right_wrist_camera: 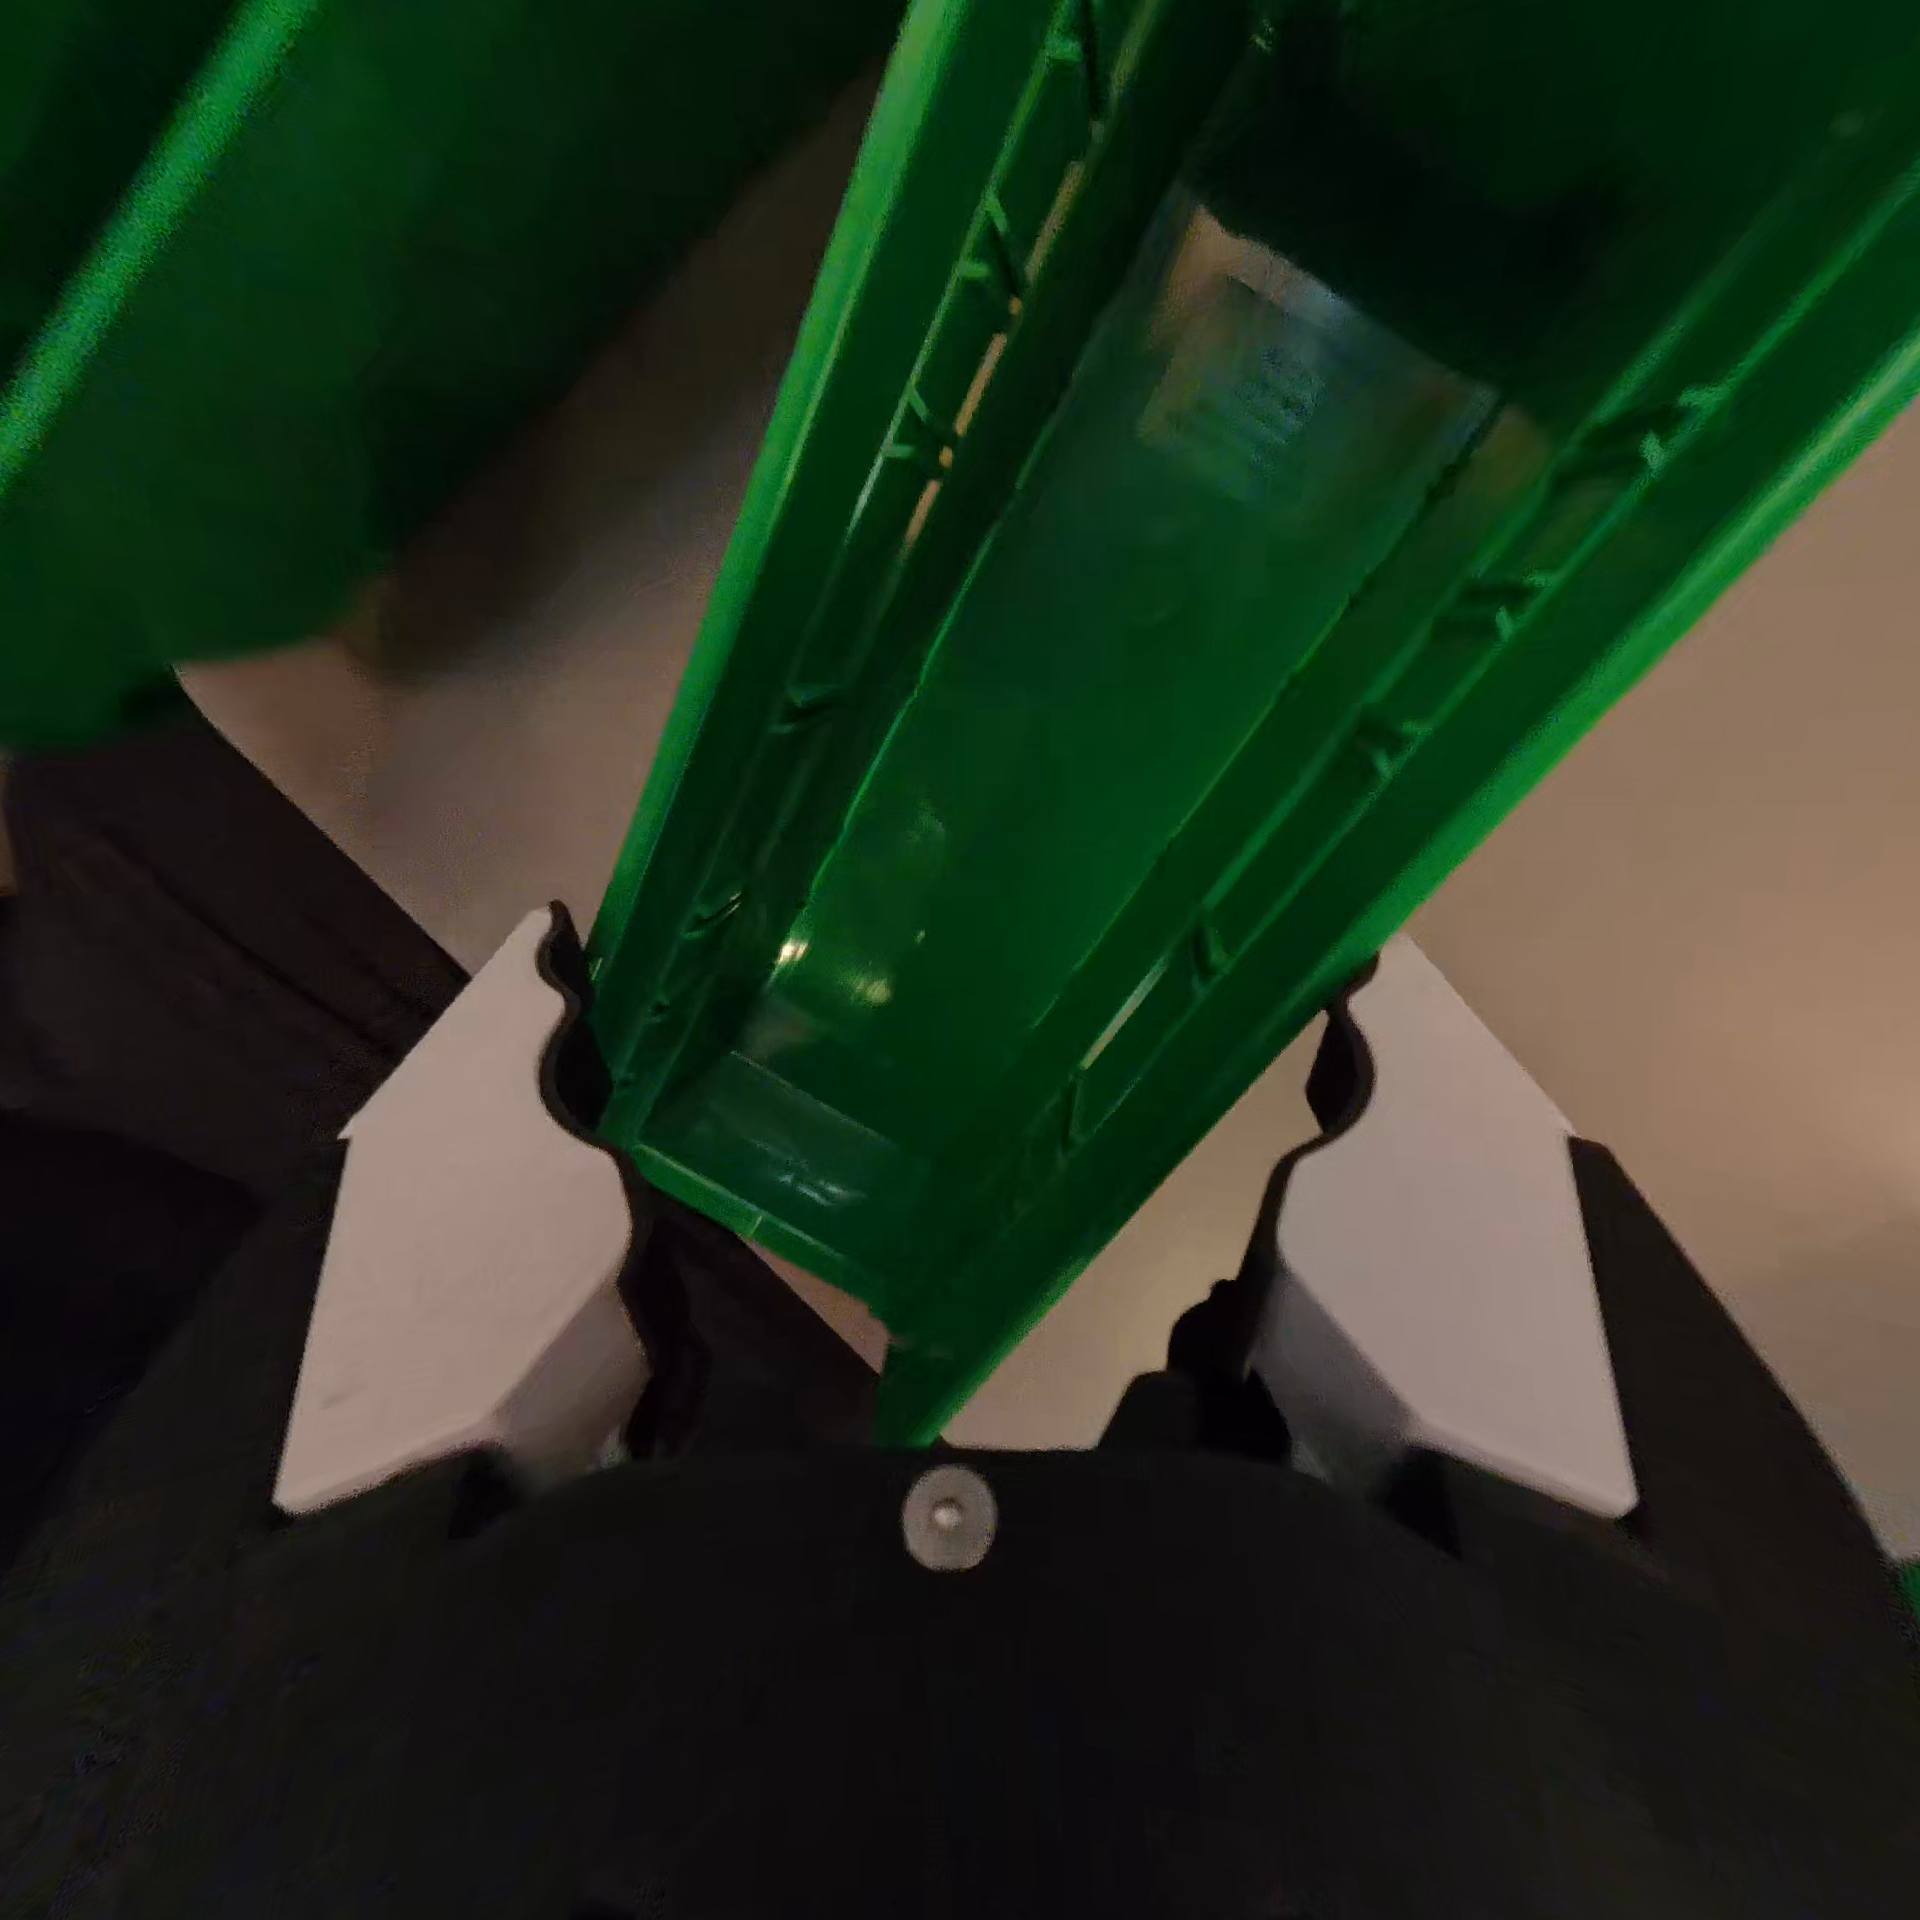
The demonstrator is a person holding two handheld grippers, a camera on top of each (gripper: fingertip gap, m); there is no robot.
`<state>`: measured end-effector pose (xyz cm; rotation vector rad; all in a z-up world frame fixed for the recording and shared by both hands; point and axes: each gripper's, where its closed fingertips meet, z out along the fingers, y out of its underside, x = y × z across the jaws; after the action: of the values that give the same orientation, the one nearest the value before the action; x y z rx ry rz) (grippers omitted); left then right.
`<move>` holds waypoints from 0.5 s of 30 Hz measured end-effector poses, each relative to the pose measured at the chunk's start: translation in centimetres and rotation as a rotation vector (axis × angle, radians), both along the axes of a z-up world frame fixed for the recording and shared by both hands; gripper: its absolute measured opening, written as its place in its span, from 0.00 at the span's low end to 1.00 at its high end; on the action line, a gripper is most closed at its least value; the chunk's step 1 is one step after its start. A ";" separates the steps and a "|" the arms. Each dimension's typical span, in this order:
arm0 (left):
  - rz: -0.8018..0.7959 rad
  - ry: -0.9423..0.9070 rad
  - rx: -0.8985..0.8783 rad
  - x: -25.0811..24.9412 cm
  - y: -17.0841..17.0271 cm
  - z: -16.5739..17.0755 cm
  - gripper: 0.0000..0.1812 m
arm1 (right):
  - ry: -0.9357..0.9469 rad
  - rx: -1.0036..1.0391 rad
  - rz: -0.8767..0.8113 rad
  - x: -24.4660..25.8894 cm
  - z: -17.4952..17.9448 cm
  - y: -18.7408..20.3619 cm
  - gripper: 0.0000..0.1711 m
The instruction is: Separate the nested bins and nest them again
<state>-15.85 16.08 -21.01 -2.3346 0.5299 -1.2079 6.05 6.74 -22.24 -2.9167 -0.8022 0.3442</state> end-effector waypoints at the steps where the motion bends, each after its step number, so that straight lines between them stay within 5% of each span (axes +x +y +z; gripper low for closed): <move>1: 0.001 0.000 0.001 0.0 0.0 0.0 0.36 | -0.021 -0.017 0.036 1.0 0.1 -0.5 0.78; 4: 0.002 -0.003 -0.001 0.0 0.0 0.1 0.36 | -0.094 -0.020 0.071 4.8 0.7 -0.9 0.74; 9: -0.003 -0.003 -0.009 0.5 -0.1 -0.1 0.36 | -0.044 0.123 0.080 5.3 2.2 0.7 0.84; 15: -0.010 0.009 -0.009 0.7 -0.3 -0.3 0.36 | -0.156 0.083 0.150 5.9 -1.5 2.0 0.87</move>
<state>-15.17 15.74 -21.27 -2.3482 0.5415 -1.2078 11.95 8.70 -23.71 -2.8402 -1.0336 0.0920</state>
